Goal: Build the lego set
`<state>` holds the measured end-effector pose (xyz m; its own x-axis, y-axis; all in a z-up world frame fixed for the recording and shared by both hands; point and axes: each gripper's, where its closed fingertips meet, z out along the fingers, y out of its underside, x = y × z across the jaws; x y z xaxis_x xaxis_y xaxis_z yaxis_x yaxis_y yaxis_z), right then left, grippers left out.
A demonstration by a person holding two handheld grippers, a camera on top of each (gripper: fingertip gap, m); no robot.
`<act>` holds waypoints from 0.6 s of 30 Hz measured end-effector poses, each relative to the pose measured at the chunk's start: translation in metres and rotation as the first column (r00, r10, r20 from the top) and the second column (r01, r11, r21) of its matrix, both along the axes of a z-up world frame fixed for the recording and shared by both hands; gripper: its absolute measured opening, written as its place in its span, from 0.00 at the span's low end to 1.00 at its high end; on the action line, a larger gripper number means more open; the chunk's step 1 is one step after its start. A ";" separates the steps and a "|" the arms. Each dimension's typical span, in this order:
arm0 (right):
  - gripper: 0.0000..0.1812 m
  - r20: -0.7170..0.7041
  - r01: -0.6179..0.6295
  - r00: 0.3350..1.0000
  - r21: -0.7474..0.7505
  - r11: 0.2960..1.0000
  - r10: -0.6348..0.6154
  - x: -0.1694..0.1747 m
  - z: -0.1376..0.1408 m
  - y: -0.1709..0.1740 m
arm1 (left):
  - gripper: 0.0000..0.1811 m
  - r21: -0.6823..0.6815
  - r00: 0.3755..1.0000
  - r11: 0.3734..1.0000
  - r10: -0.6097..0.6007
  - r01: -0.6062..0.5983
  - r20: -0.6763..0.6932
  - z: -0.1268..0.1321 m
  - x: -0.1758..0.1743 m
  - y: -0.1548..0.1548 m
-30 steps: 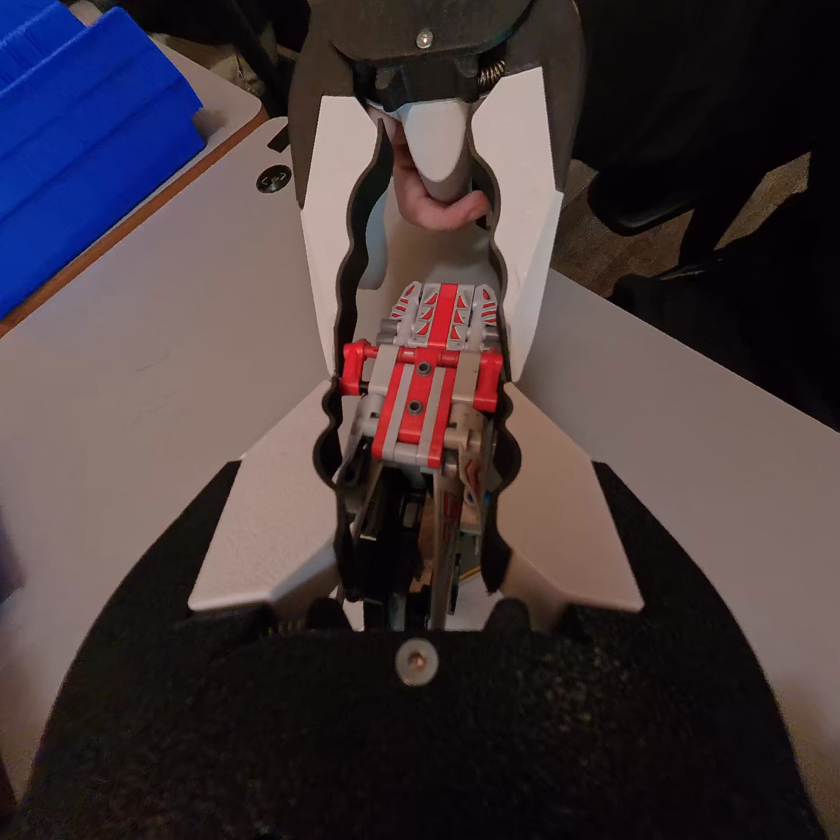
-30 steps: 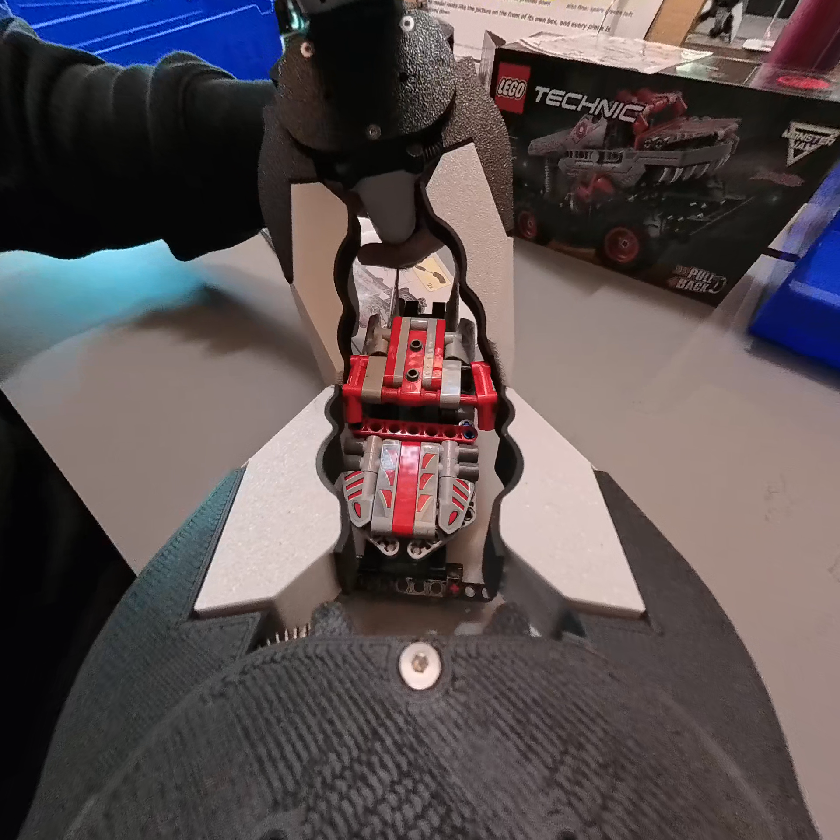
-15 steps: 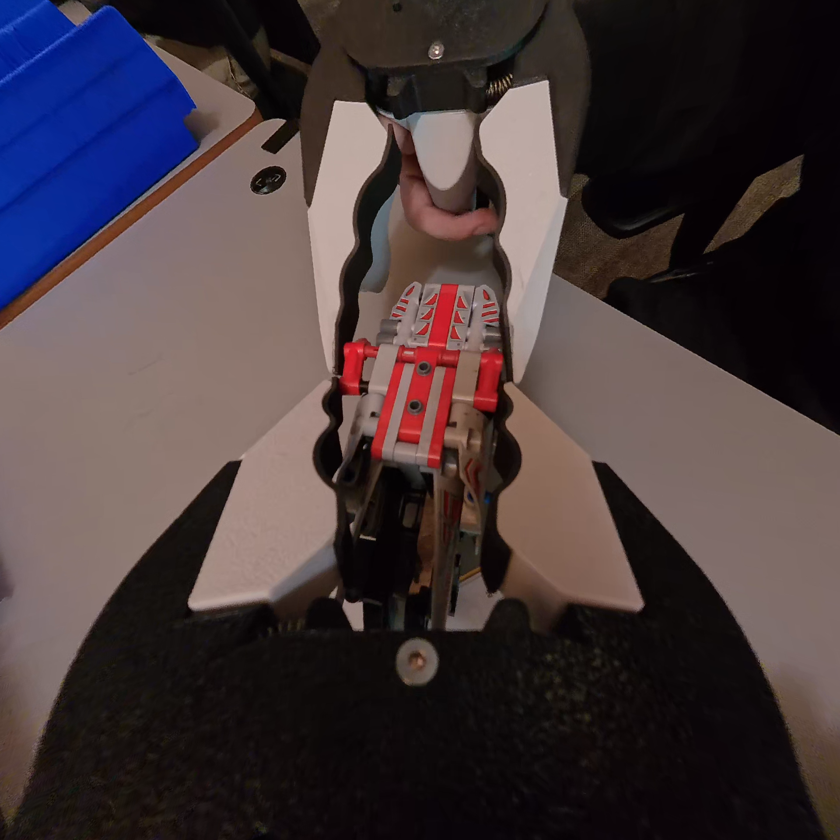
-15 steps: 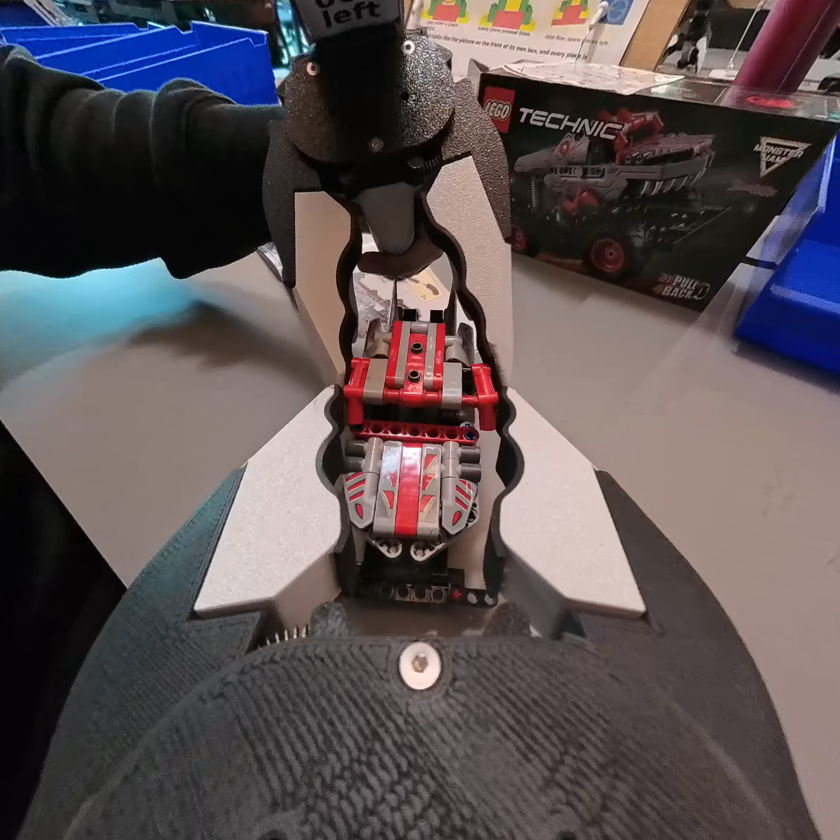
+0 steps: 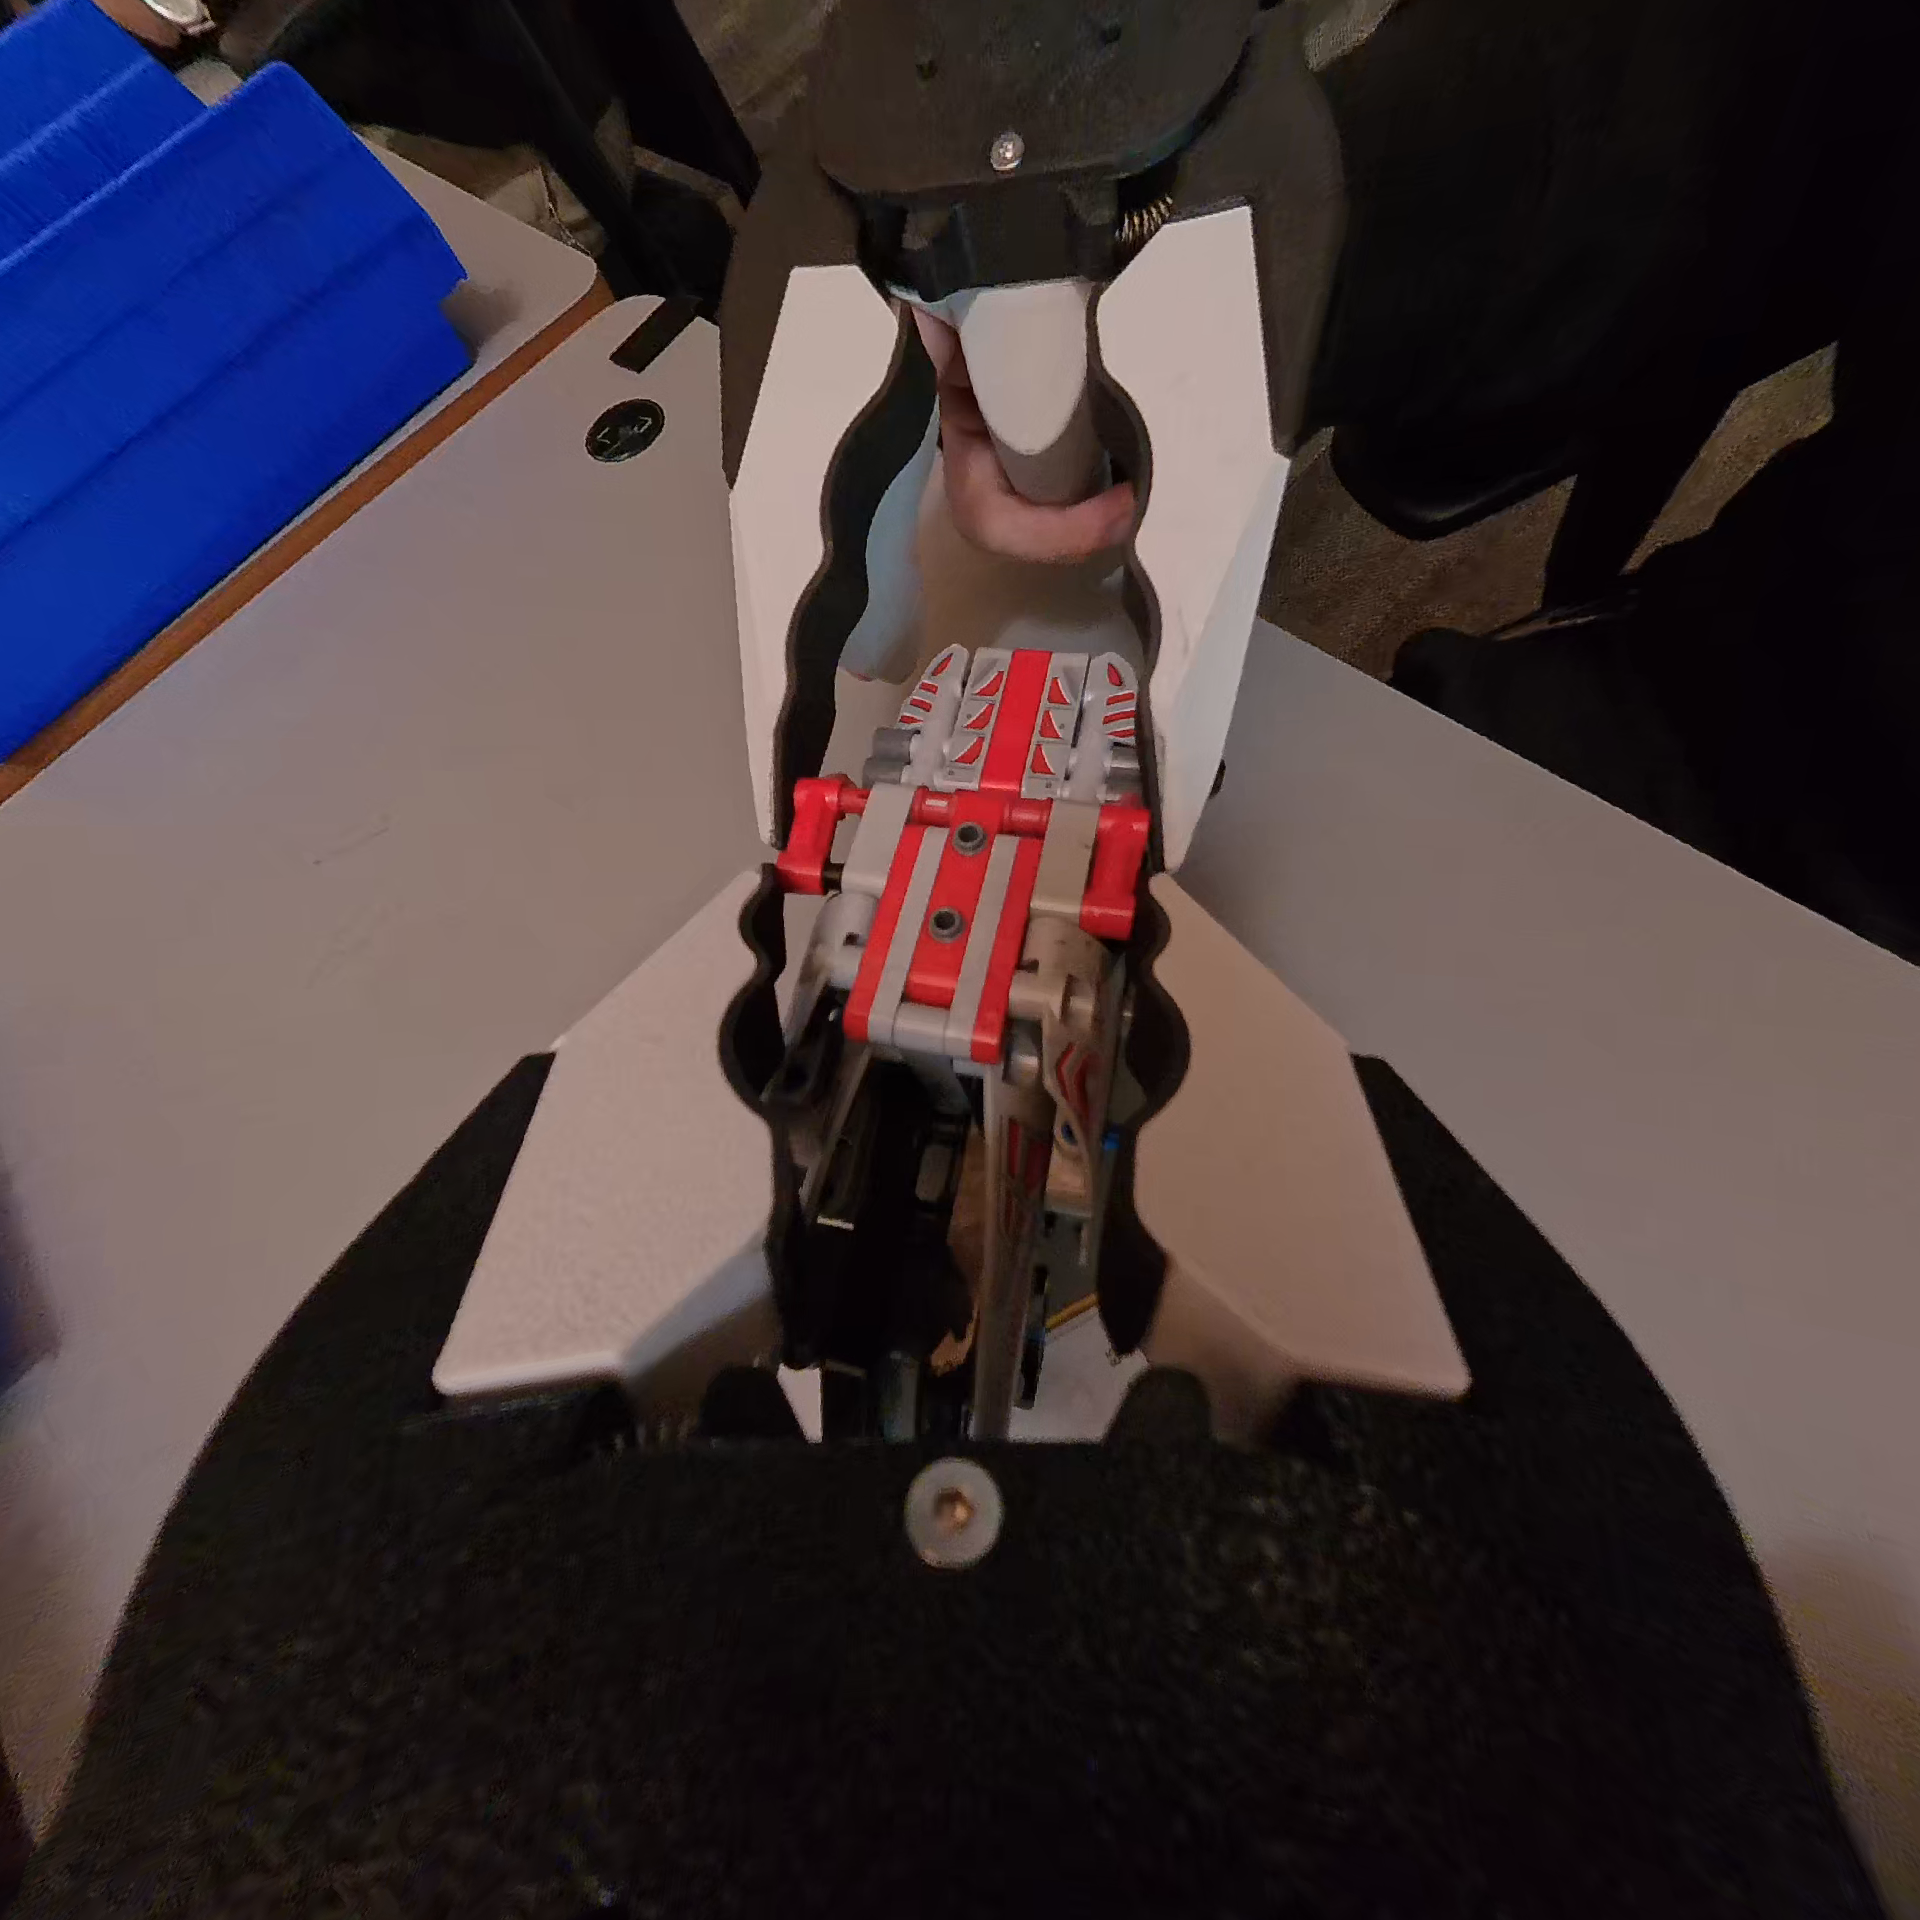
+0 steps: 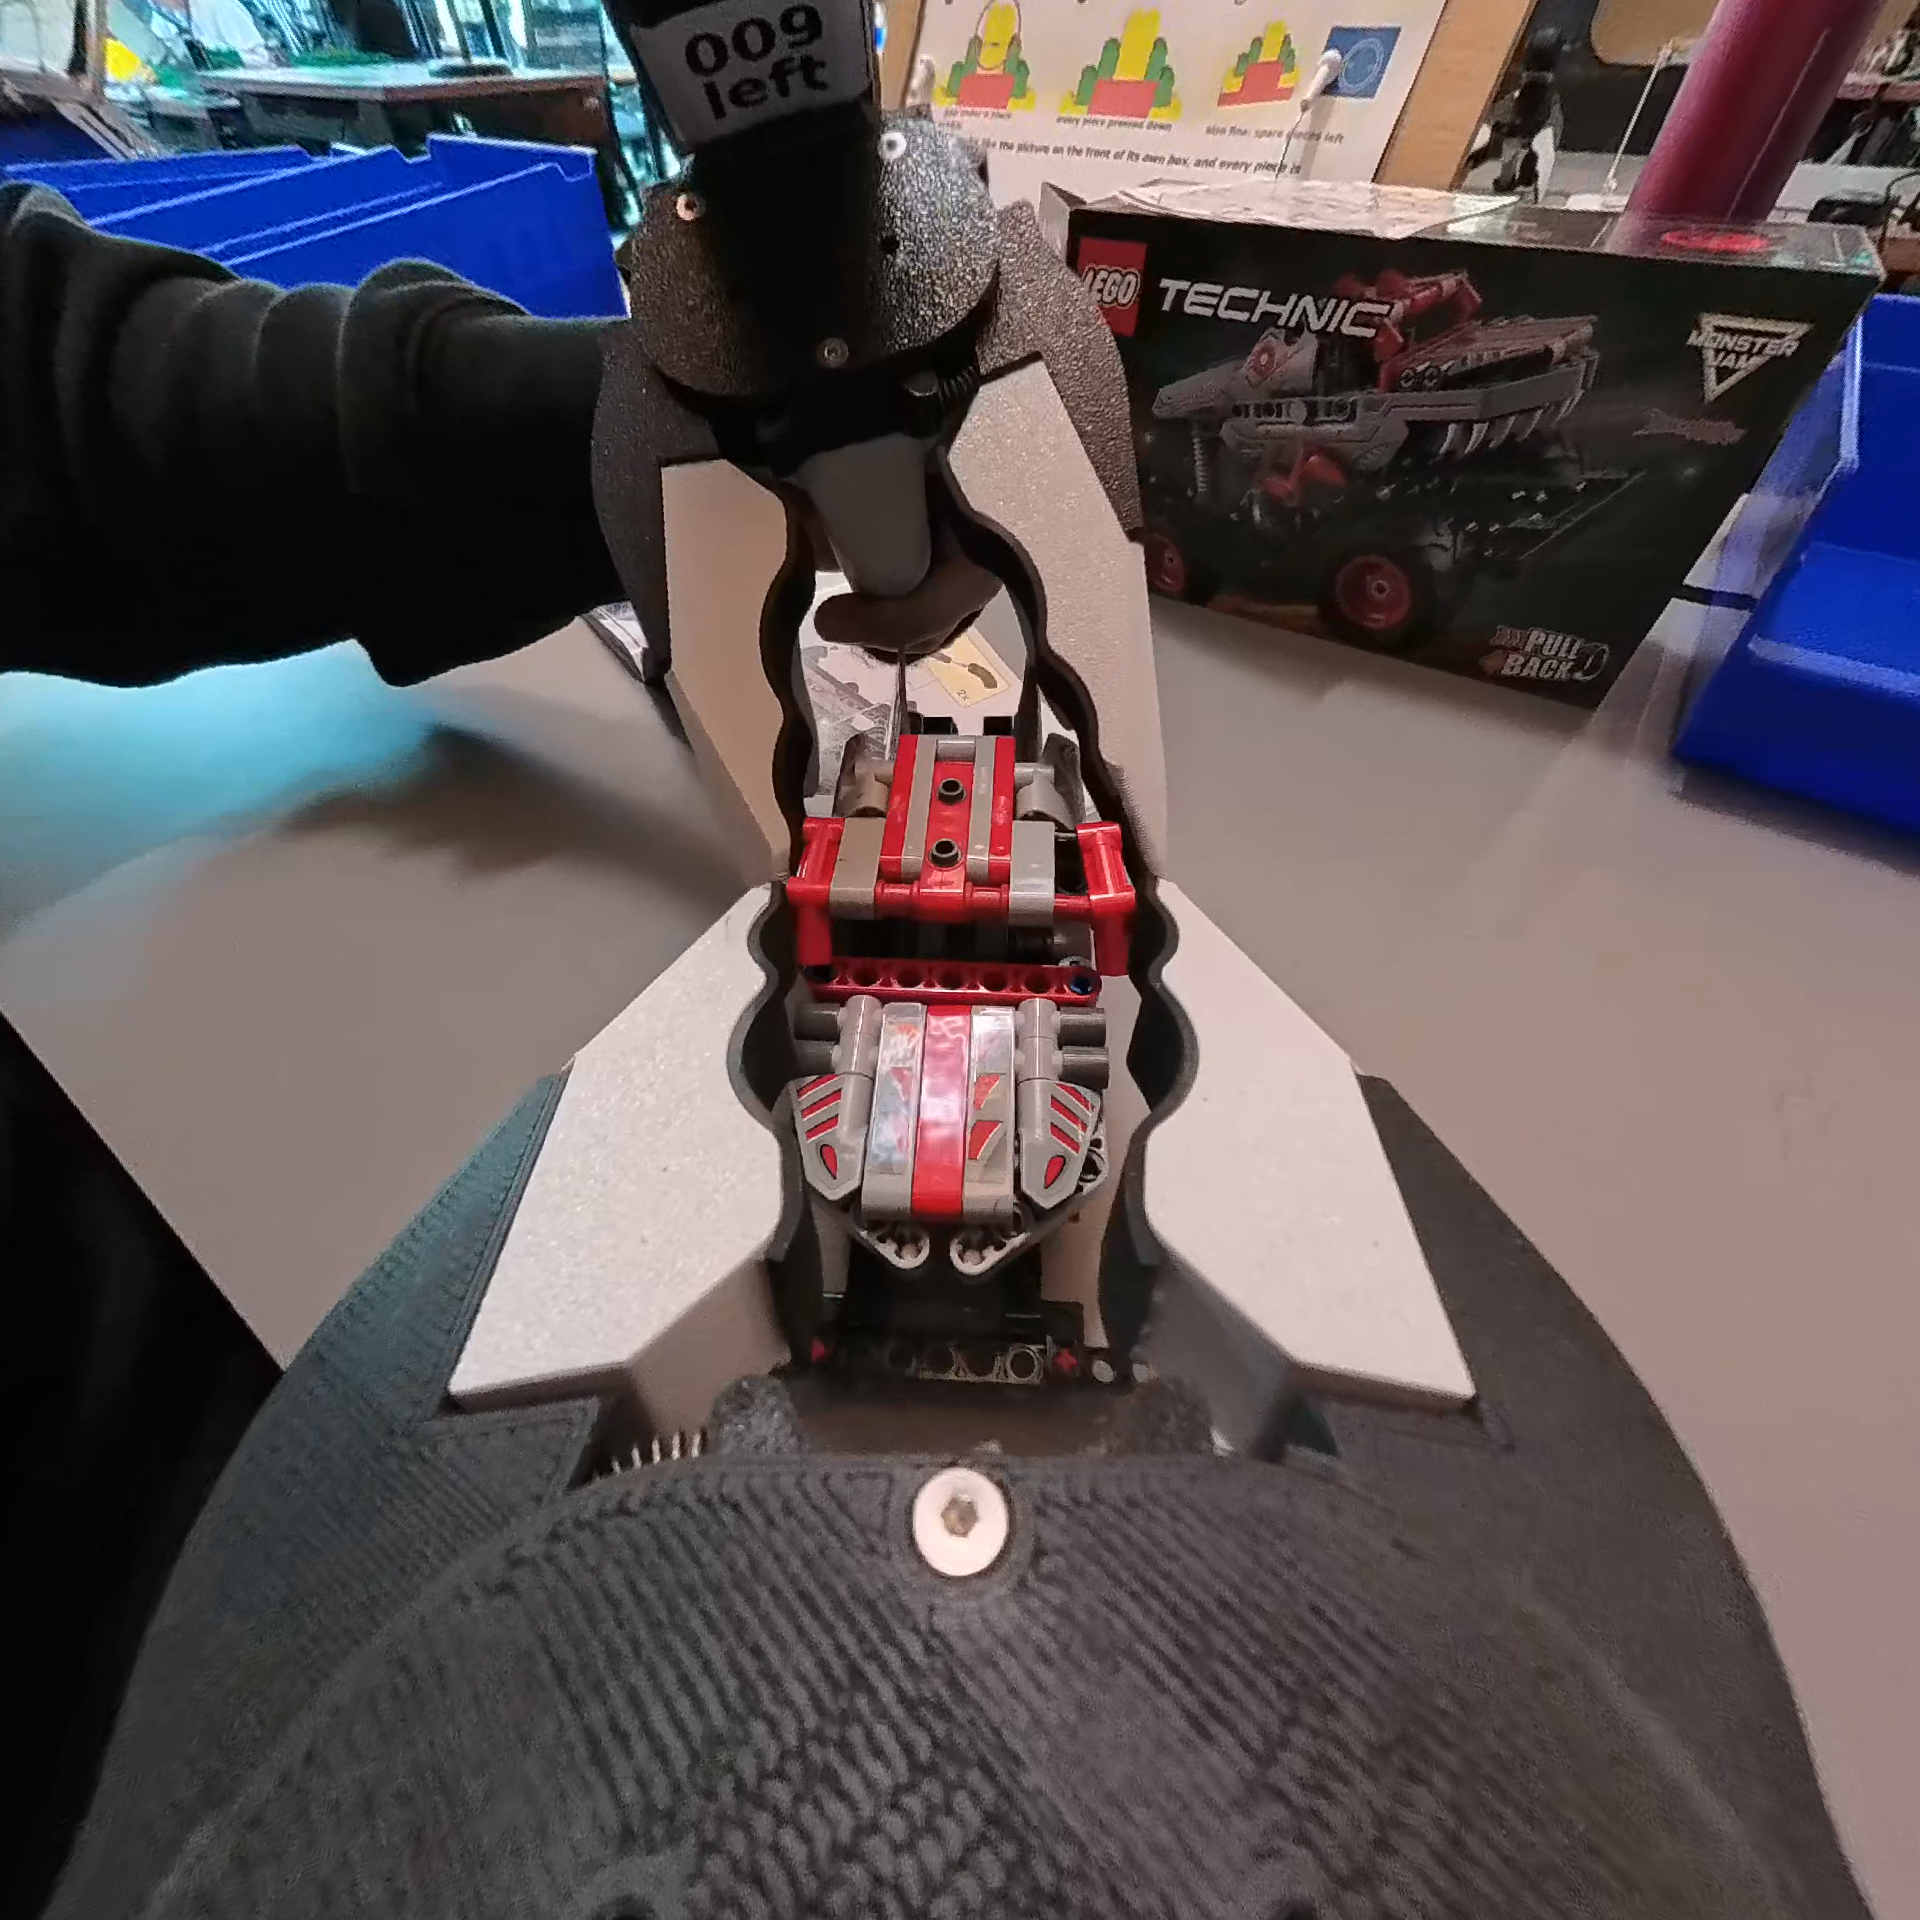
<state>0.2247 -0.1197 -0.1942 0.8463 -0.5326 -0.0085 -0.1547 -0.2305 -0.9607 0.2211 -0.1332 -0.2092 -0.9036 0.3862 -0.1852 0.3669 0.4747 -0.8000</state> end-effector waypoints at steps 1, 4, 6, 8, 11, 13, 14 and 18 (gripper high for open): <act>0.36 -0.007 0.003 1.000 0.017 1.000 -0.003 0.000 0.000 0.000 | 0.35 -0.001 1.000 1.000 0.003 -0.003 0.004 0.000 0.000 0.000; 0.36 -0.043 0.005 0.999 0.068 0.998 -0.002 0.002 0.000 0.000 | 0.35 0.008 1.000 1.000 0.013 -0.013 -0.009 0.000 0.002 0.000; 0.36 -0.058 0.001 0.998 0.056 0.998 0.002 0.002 -0.001 0.000 | 0.35 0.007 1.000 1.000 0.016 -0.016 -0.012 0.000 0.002 -0.001; 0.36 -0.067 0.007 0.998 0.033 0.999 -0.005 0.003 -0.001 -0.001 | 0.35 0.005 1.000 1.000 0.018 -0.018 -0.010 0.000 0.003 -0.001; 0.36 -0.084 0.038 0.996 0.019 0.999 -0.036 0.004 -0.003 -0.005 | 0.35 -0.003 0.999 0.999 0.042 -0.042 -0.001 0.000 0.005 -0.002; 0.36 -0.075 0.037 0.997 0.011 0.999 -0.036 0.003 -0.002 -0.004 | 0.35 -0.001 0.999 0.999 0.044 -0.044 0.003 0.000 0.004 -0.002; 0.33 -0.059 0.025 0.998 -0.002 1.000 -0.025 0.001 -0.002 -0.004 | 0.34 -0.001 0.999 0.999 0.049 -0.049 0.009 0.000 0.005 -0.002; 0.32 -0.040 0.018 0.999 -0.004 1.000 -0.018 0.001 -0.002 -0.003 | 0.33 0.000 0.999 0.999 0.045 -0.046 0.015 0.000 0.005 -0.002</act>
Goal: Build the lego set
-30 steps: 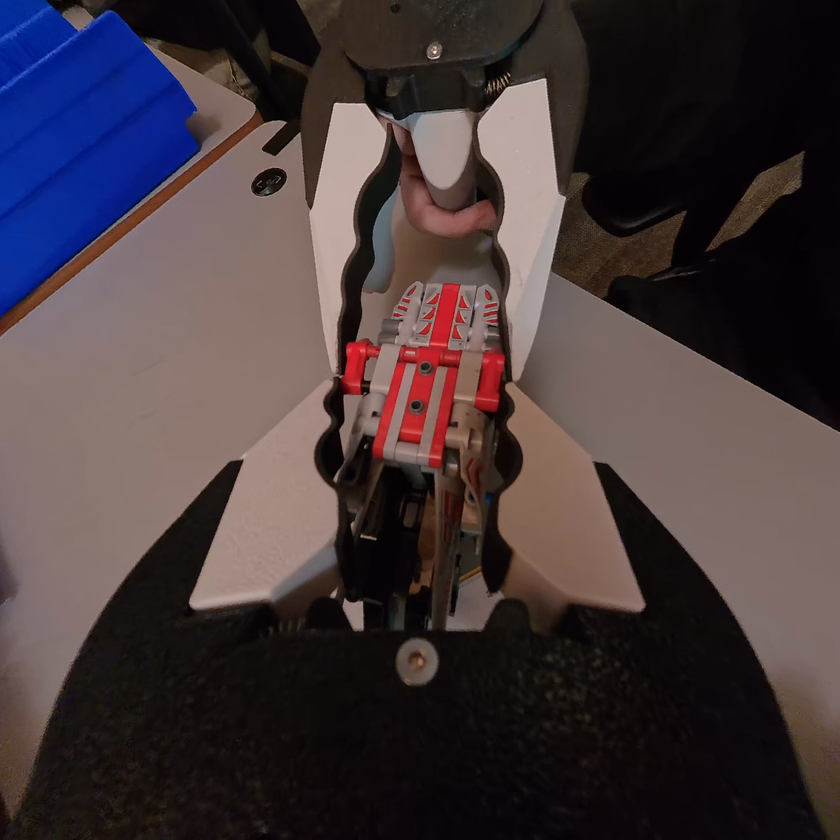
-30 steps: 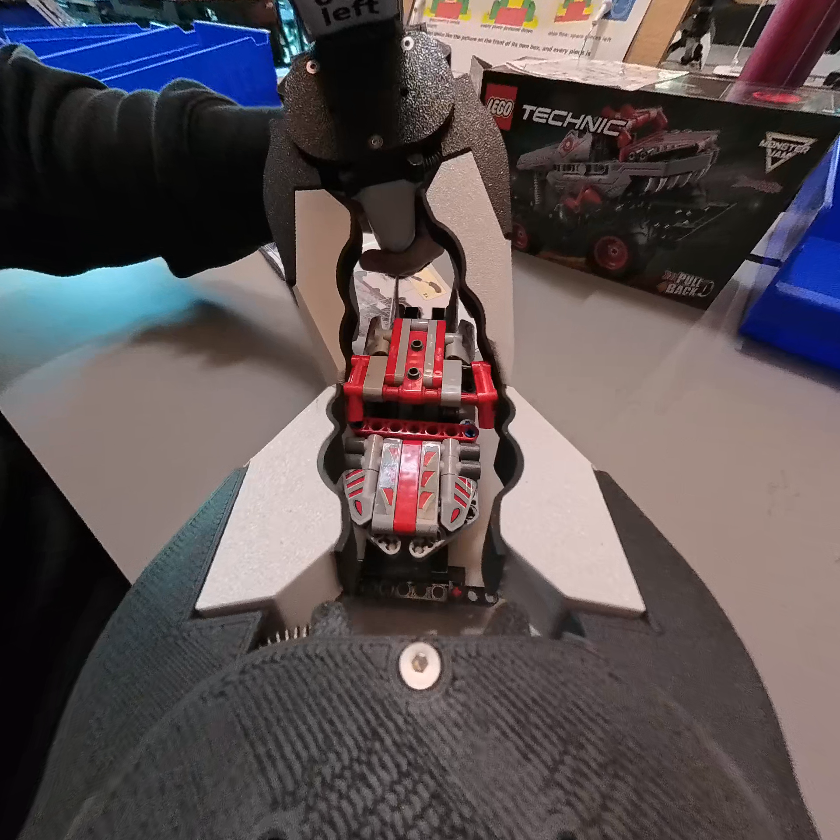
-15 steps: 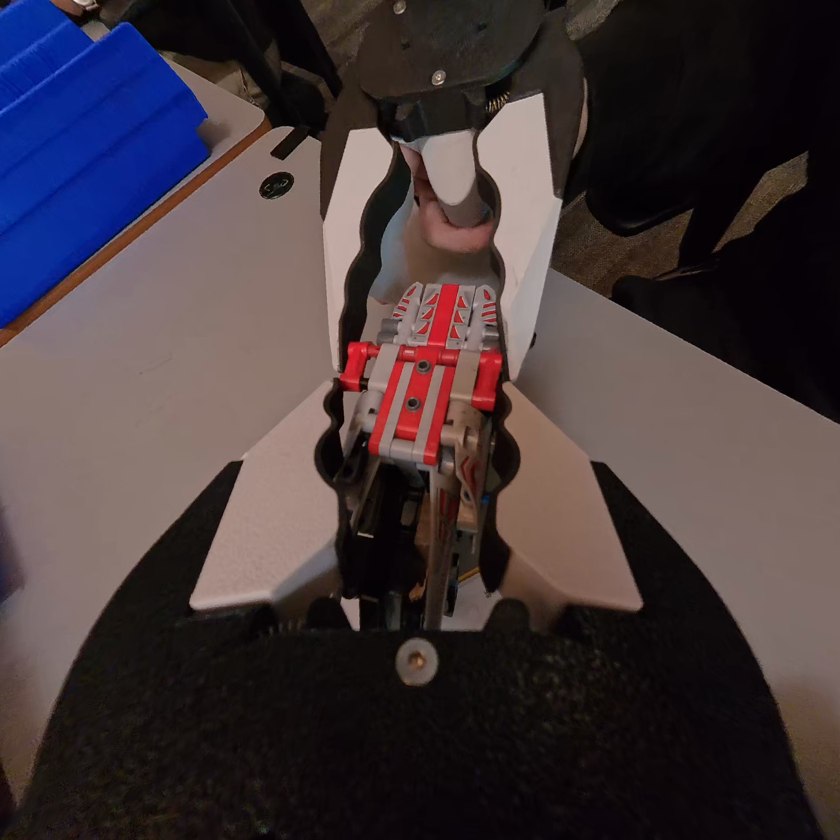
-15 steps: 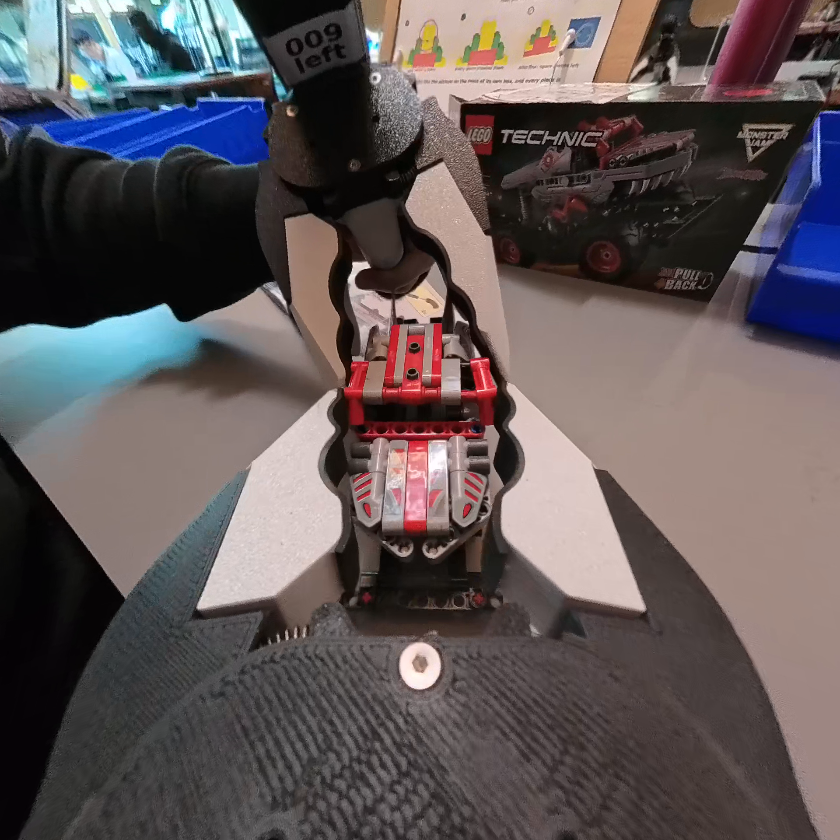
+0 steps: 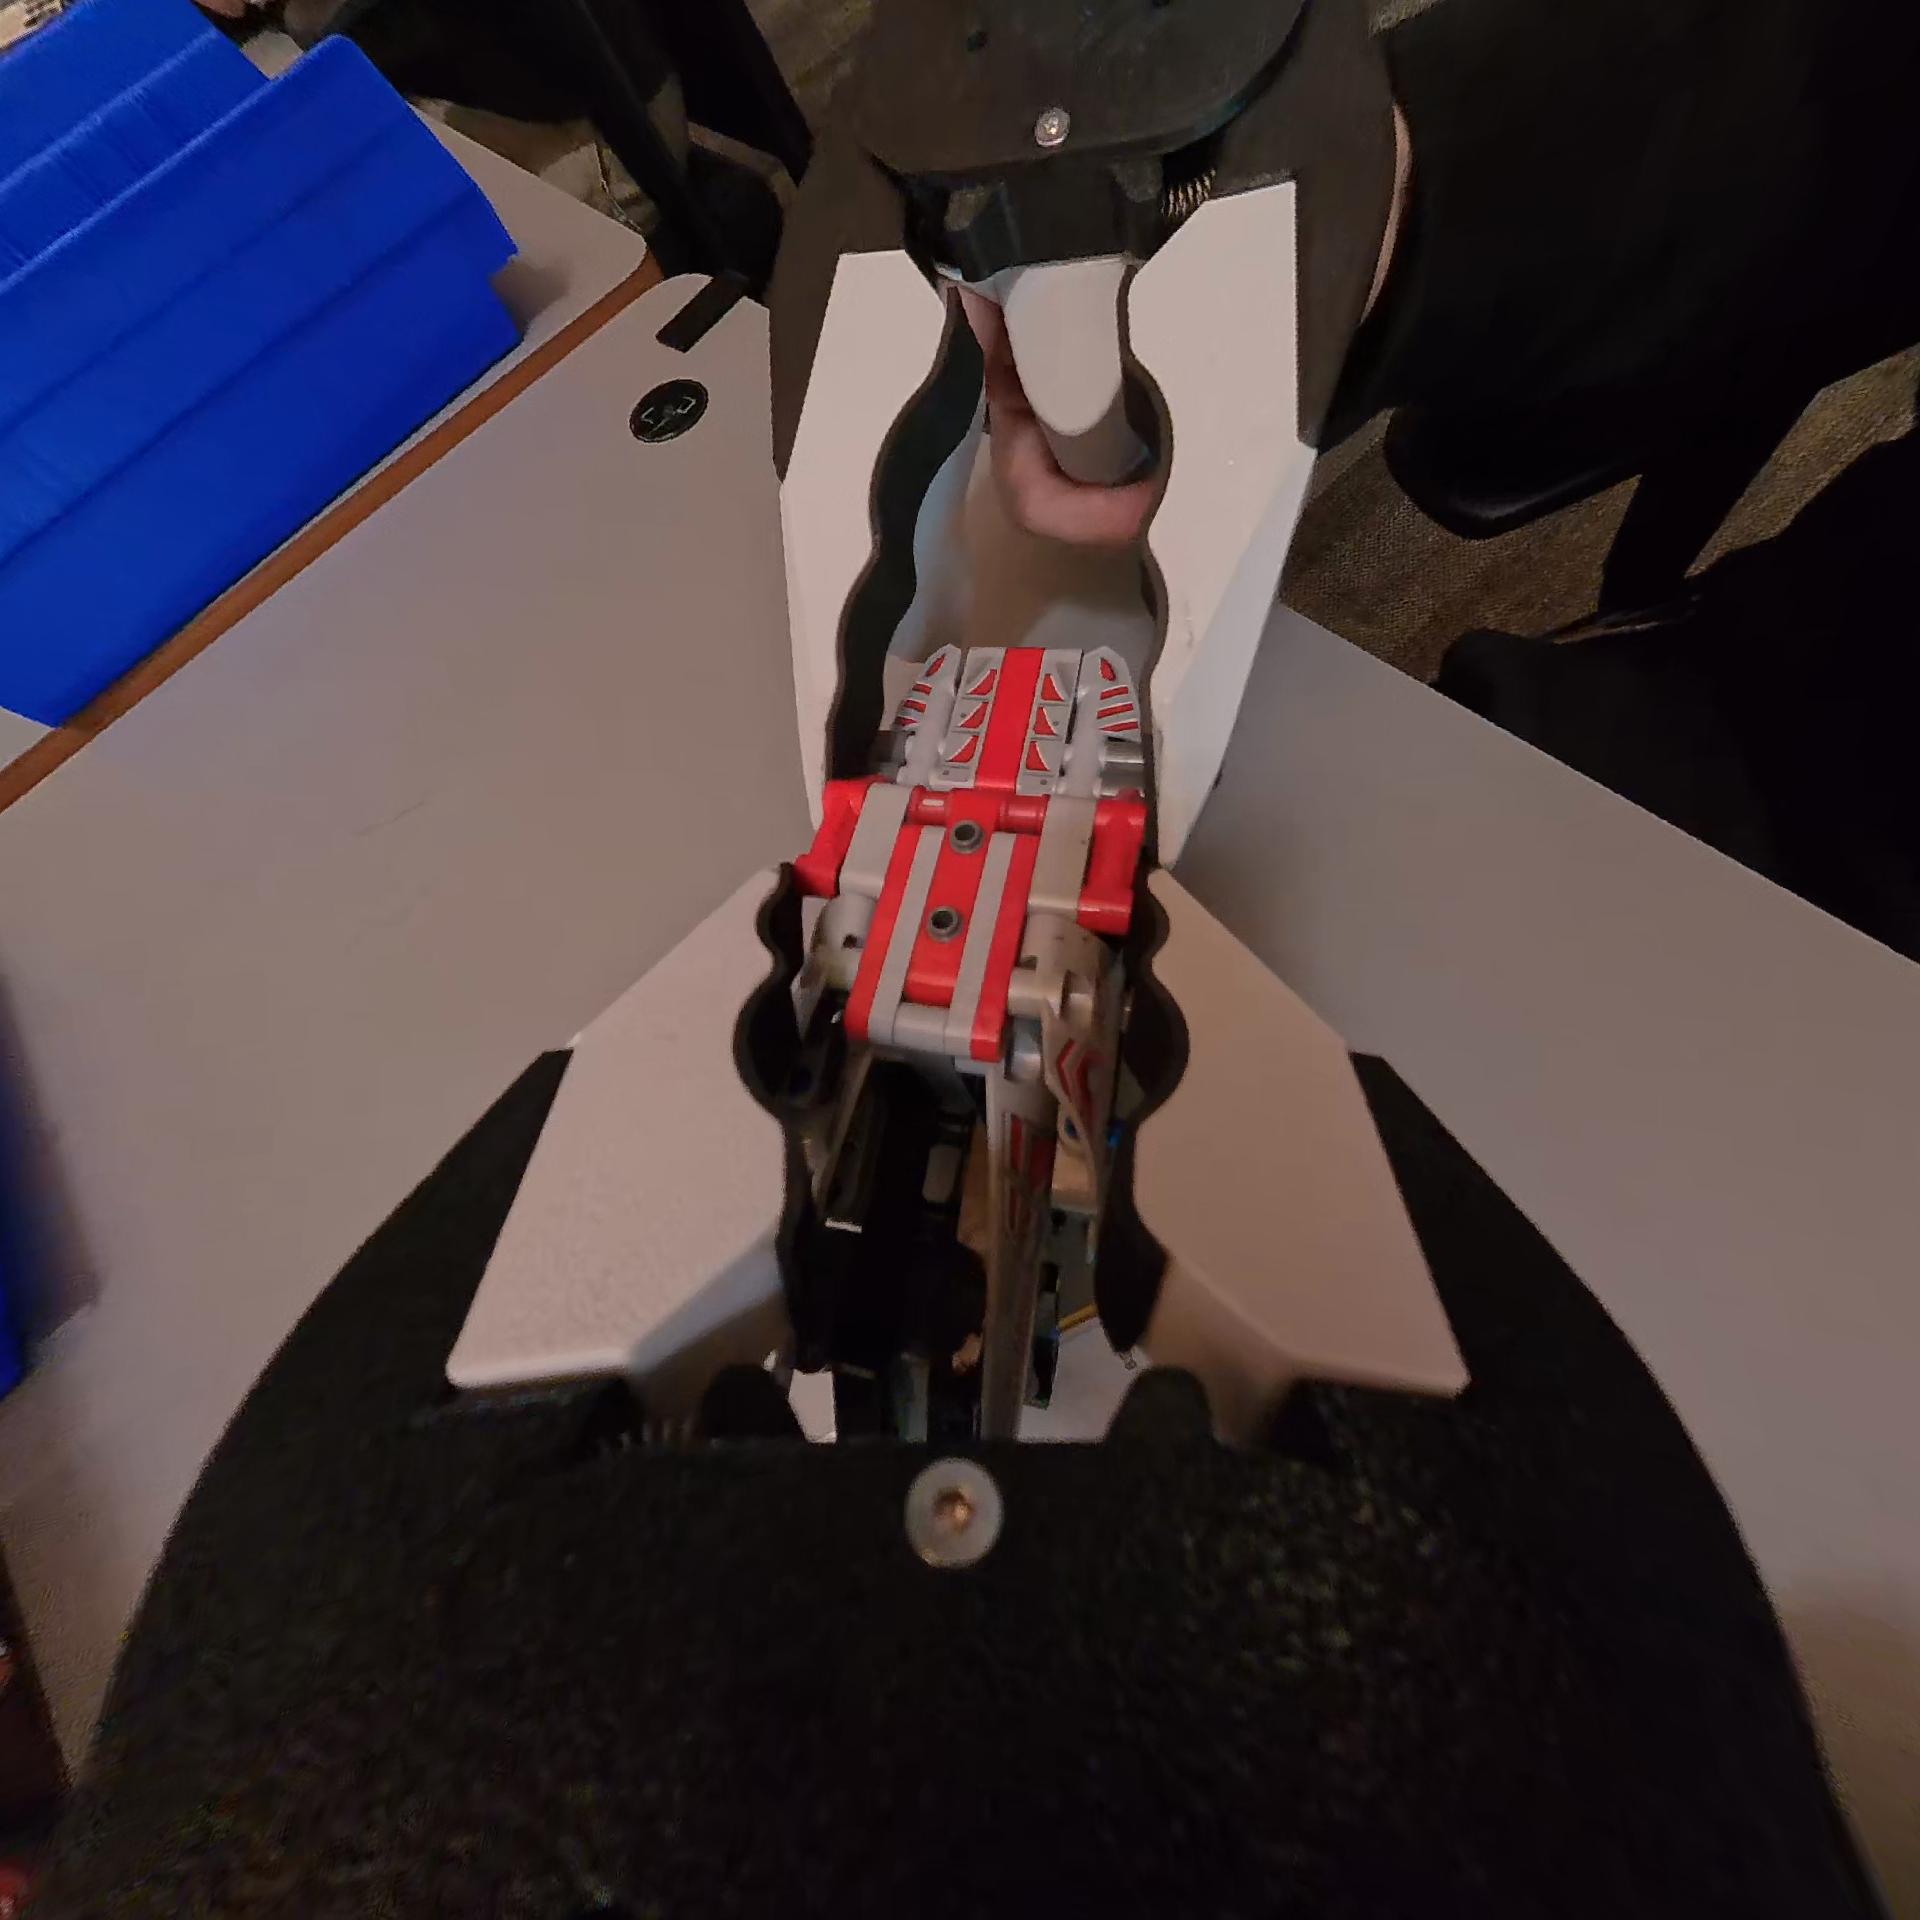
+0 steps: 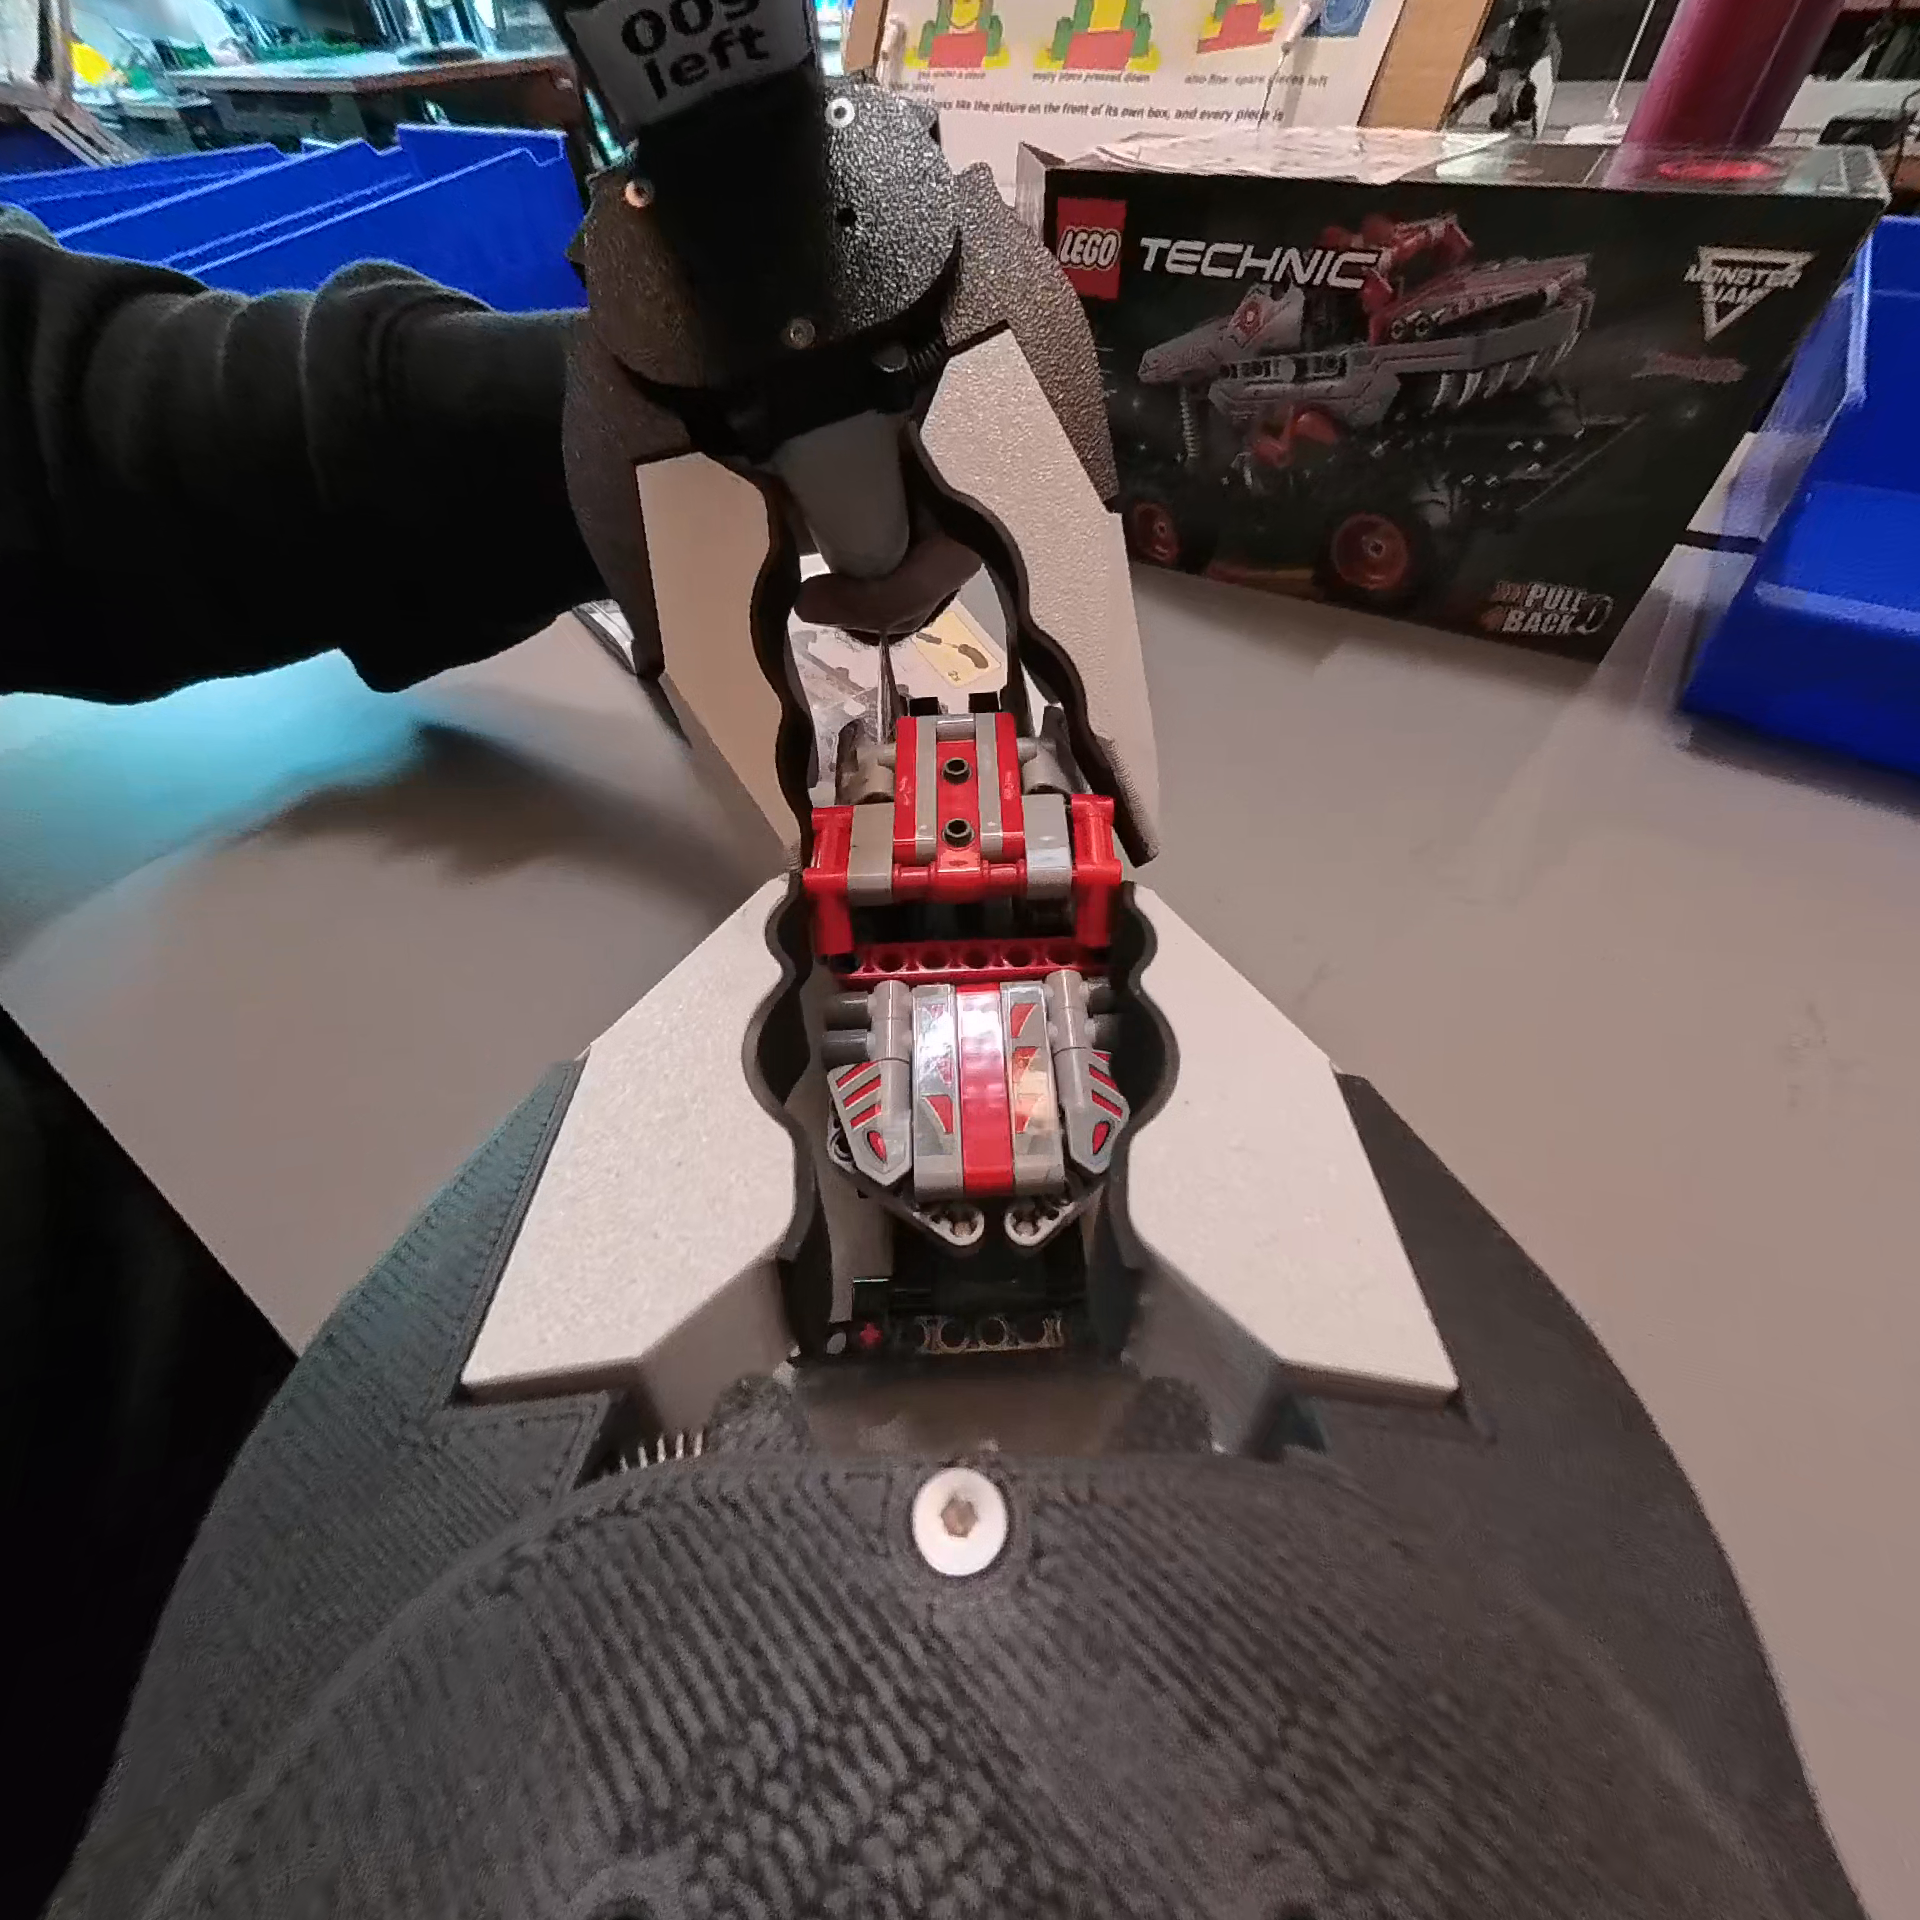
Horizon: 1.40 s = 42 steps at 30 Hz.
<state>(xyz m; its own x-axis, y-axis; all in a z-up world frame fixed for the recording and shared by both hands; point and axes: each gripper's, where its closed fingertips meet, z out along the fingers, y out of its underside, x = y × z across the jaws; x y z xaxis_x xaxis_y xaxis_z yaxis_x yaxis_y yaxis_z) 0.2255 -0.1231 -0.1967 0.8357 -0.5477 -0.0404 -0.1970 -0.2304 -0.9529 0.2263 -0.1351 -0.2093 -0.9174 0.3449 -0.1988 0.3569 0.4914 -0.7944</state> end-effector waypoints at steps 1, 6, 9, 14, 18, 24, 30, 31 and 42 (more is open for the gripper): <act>0.31 0.009 0.000 1.000 -0.001 1.000 0.000 0.000 0.000 0.000 | 0.33 -0.001 1.000 1.000 -0.003 0.003 0.002 0.000 0.000 0.000; 0.31 0.004 -0.002 1.000 0.015 1.000 0.002 0.002 0.001 -0.001 | 0.33 -0.008 1.000 1.000 0.013 -0.013 -0.004 0.001 0.002 -0.001; 0.31 0.031 -0.001 1.000 0.024 1.000 0.000 0.004 0.002 -0.002 | 0.33 -0.015 1.000 1.000 0.024 -0.024 -0.005 0.001 0.002 -0.001; 0.35 0.043 -0.005 0.999 0.010 1.000 0.005 0.004 0.006 -0.012 | 0.36 -0.047 1.000 0.999 0.007 -0.008 -0.007 0.008 0.001 0.000; 0.35 0.023 -0.044 0.999 0.056 0.997 0.042 -0.002 0.017 -0.027 | 0.37 -0.045 1.000 0.999 0.008 -0.009 -0.015 0.012 0.000 0.009; 0.33 0.041 -0.093 0.995 -0.051 0.994 0.095 -0.001 0.003 -0.015 | 0.34 -0.055 0.997 0.996 0.069 -0.070 -0.019 0.015 0.006 0.012; 0.28 0.060 -0.099 0.993 -0.056 0.993 0.103 0.002 0.002 -0.011 | 0.28 -0.081 0.991 0.988 0.133 -0.132 0.004 0.014 0.008 0.014; 0.28 0.053 -0.096 0.994 -0.049 0.994 0.099 0.002 0.002 -0.011 | 0.28 -0.082 0.990 0.987 0.141 -0.140 0.005 0.014 0.008 0.014; 0.31 0.062 -0.107 0.992 0.023 0.994 0.105 0.015 0.015 -0.034 | 0.28 -0.208 0.899 0.882 0.438 -0.424 0.026 0.042 0.021 0.045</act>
